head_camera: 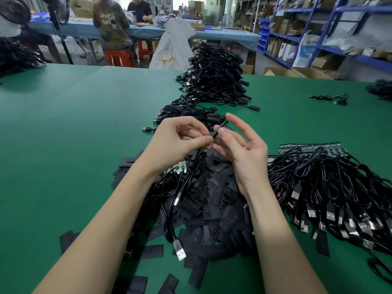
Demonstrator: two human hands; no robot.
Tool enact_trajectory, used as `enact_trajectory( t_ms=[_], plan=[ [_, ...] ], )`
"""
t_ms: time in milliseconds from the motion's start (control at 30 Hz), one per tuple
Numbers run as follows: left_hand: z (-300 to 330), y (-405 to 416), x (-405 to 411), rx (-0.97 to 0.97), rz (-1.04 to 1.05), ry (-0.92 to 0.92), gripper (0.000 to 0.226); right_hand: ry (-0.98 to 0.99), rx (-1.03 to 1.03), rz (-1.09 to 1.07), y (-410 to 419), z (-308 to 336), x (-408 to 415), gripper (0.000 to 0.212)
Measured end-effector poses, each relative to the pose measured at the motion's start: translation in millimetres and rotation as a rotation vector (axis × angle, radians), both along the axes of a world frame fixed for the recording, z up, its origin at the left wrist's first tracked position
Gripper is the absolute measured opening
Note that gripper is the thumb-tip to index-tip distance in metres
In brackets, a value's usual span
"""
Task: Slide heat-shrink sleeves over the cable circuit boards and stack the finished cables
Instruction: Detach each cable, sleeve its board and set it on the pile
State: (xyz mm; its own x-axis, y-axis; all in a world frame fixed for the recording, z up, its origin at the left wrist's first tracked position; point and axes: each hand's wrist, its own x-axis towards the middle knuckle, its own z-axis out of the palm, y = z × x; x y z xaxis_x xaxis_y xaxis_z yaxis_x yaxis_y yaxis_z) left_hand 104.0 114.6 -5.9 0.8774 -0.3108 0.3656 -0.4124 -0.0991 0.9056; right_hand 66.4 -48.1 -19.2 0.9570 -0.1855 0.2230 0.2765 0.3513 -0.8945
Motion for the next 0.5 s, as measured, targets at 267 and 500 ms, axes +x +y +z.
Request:
enact_trajectory(
  t_ms=[267, 500],
  plan=[
    [-1.4, -0.4, 0.9, 0.006, -0.011, 0.019, 0.009, -0.03, -0.036, -0.072, 0.4, -0.6, 1.3, 0.03],
    [-1.2, -1.2, -0.8, 0.017, -0.009, 0.02, 0.01, -0.031, -0.061, -0.118, -0.5, -1.9, 3.1, 0.025]
  ],
)
